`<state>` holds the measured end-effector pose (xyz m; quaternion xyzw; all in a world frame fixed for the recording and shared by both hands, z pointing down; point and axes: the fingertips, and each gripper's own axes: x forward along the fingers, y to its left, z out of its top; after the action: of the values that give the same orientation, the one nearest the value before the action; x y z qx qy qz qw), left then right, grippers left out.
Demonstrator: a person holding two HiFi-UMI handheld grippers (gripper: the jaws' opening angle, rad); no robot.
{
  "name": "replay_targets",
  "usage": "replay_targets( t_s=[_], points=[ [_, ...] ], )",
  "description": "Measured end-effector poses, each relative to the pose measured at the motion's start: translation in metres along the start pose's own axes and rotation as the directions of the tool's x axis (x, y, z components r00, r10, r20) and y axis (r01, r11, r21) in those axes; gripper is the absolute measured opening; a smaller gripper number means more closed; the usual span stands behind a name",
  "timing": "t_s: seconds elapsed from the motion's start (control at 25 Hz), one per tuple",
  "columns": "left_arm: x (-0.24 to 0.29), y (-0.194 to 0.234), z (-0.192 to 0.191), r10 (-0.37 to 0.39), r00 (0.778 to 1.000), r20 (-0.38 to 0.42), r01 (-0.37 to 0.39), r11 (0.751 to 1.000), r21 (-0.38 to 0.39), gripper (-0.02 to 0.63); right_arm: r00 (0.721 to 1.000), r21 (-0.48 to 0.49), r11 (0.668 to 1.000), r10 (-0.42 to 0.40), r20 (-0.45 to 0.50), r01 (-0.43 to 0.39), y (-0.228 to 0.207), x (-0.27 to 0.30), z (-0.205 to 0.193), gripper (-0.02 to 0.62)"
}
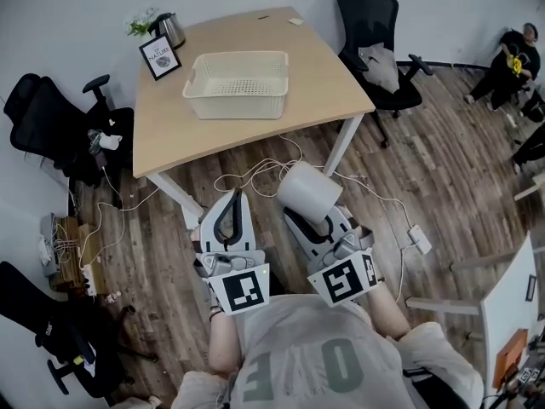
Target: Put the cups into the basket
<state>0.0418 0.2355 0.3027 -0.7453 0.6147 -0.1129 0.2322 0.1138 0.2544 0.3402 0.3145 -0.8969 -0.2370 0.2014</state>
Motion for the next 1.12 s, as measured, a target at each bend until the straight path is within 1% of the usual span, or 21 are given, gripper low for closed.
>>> replay_targets(
  t_s=[0.2,0.36,0.48,0.64,0.88,1.12],
  points=[
    [0.037,0.046,-0.014,-0.014,1.000,0.022,0.014,1.000,0.008,0.008,1.000,-0.016,1.000,-0.021,-0.006,0.021,-0.019,0.057,0.016,0.060],
    [0.058,0.077,-0.028,-0.042,0.998,0.045,0.041,0.999,0.010,0.009,0.999,-0.046,0.998,-0.042,-0.016,0.041,-0.025,0.099,0.025,0.060],
    [0.077,0.094,-0.042,-0.048,0.998,0.044,0.048,0.999,0.005,0.008,0.999,-0.069,0.997,-0.043,-0.024,0.042,-0.034,0.126,0.029,0.060],
    [0.099,0.091,-0.051,-0.071,0.997,0.028,0.072,0.997,-0.017,0.009,0.999,-0.055,0.998,-0.038,-0.022,0.036,-0.052,0.142,0.023,0.060],
    [0.154,0.086,-0.060,-0.058,0.998,0.002,0.058,0.998,-0.012,0.008,1.000,-0.060,0.998,-0.002,-0.015,0.001,-0.096,0.179,-0.003,0.060],
    [0.226,0.092,-0.072,-0.024,1.000,-0.015,0.024,1.000,-0.005,0.008,0.999,-0.062,0.997,0.037,0.029,-0.035,-0.153,0.232,-0.025,0.060]
  ],
)
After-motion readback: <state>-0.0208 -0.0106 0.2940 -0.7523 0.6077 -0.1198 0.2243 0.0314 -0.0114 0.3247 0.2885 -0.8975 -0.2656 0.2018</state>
